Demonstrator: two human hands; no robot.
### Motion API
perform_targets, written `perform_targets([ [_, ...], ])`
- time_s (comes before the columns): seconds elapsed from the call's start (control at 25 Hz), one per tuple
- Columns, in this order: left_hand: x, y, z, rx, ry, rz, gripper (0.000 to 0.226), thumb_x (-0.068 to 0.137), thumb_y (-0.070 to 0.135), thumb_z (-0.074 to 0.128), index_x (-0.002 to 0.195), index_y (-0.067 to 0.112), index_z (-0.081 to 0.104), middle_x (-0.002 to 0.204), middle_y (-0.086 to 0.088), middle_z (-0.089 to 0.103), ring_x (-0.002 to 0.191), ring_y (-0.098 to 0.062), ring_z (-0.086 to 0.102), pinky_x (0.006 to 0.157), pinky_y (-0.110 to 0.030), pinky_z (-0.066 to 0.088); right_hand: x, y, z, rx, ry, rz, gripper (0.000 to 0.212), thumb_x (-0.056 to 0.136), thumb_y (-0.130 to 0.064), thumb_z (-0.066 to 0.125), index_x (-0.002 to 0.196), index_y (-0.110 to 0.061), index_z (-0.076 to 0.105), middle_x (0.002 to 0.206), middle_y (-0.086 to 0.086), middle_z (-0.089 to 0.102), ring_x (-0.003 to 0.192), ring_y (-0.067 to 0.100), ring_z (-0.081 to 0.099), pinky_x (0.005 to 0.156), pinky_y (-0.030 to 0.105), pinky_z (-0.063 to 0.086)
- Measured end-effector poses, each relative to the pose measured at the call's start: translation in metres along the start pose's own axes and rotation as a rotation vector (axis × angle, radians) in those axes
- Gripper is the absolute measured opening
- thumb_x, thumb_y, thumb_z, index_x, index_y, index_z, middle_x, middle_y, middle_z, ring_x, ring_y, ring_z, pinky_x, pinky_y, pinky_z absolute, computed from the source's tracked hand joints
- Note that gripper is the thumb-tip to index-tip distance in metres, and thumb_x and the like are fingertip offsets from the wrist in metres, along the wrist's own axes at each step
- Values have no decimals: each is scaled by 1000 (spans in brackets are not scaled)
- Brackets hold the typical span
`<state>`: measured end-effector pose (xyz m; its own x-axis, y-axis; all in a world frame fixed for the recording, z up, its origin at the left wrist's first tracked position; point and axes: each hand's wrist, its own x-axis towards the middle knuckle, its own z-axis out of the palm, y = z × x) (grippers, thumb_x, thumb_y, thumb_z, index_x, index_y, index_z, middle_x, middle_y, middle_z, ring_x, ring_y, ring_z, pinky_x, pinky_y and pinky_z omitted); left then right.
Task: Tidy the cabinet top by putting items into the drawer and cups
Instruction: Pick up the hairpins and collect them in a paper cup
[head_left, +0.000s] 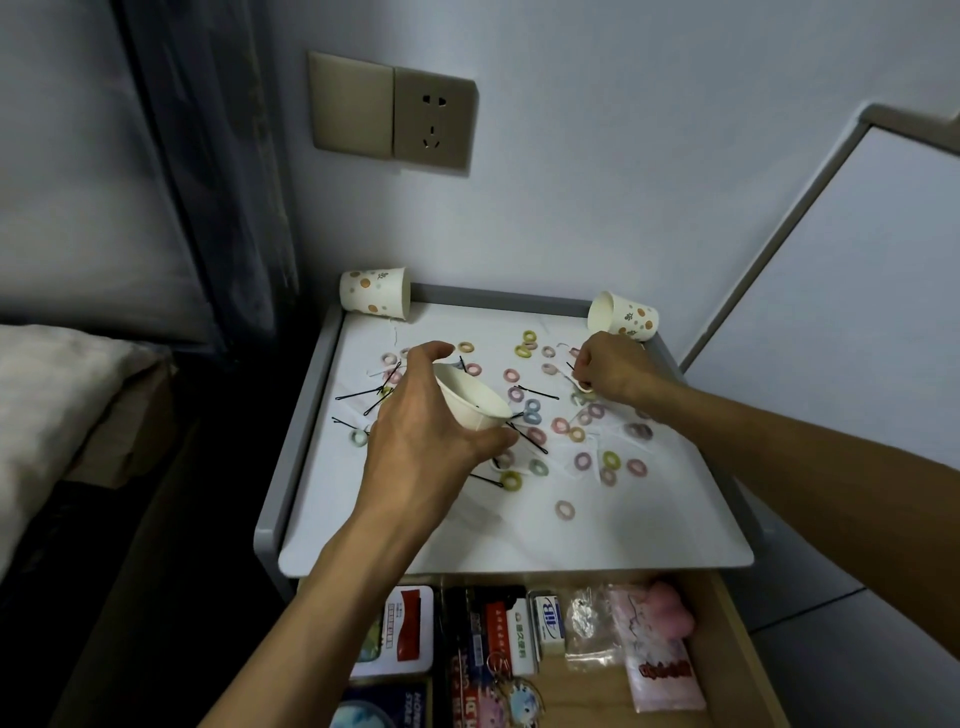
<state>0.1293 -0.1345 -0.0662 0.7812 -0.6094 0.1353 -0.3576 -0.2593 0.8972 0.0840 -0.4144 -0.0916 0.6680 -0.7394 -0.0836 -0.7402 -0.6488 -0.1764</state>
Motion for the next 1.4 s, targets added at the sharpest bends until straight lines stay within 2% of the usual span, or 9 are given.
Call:
perform_targets([
  [0.12,1,1,0,2,2,0,88,61,33,89,134,31,39,117,8,57,107,-18,54,78,-28,43,-3,-2,-1,18,91,-60,25,88,-10,58,63,-11,59,69,8,66,65,26,62,61,38,50],
  [0.24,1,0,0,6,0,-2,88,62,34,89,134,32,39,115,10,54,106,-17,53,78,-26,41,-6,-9,-3,126,139,-187,14,94,-15,56,82,-15,64,80,2,69,73,20,63,68,38,52],
  [0.44,2,-1,-1,9,7,-6,88,61,36,89,134,31,39,118,7,57,106,-17,54,78,-27,42,-7,-11,5,30,10,-352,11,87,-11,65,94,-15,73,88,4,72,76,16,65,67,29,50],
  [0.64,2,-2,-3,19,13,-4,89,62,37,89,134,30,39,117,8,56,105,-15,51,77,-24,38,-5,-17,22,16,17,-301,10,81,-16,73,91,-15,76,91,5,73,83,22,66,72,29,51],
  [0.84,3,-3,-3,19,20,-8,90,61,37,90,135,30,39,119,6,58,106,-18,54,77,-24,41,-10,-22,29,-82,60,-261,16,88,-18,66,101,-11,74,99,11,71,89,28,65,75,35,53],
  [1.0,3,-2,-4,15,32,-8,90,60,37,90,134,30,39,120,5,59,107,-20,56,83,-33,50,-14,-20,24,-184,77,-234,20,96,-18,55,107,-5,64,102,15,66,91,34,63,75,39,52],
  [1.12,4,-2,-5,1,46,-14,91,60,36,91,134,30,40,121,3,60,108,-22,57,87,-39,52,-14,-14,18,-55,85,-225,13,93,-10,52,98,-8,64,91,13,69,77,26,63,65,36,52],
  [1.24,4,-1,-5,-7,48,-16,91,60,36,91,134,30,40,121,2,60,107,-22,57,85,-36,51,-23,-14,6,155,80,-225,14,90,-9,63,99,-9,73,83,6,71,64,11,60,63,27,49],
  [1.4,2,1,-7,-10,59,-7,90,60,35,91,135,28,41,120,3,60,107,-21,57,85,-36,50,-60,-24,2,155,14,-338,16,83,-11,73,98,-11,78,87,1,75,71,7,64,70,21,50],
])
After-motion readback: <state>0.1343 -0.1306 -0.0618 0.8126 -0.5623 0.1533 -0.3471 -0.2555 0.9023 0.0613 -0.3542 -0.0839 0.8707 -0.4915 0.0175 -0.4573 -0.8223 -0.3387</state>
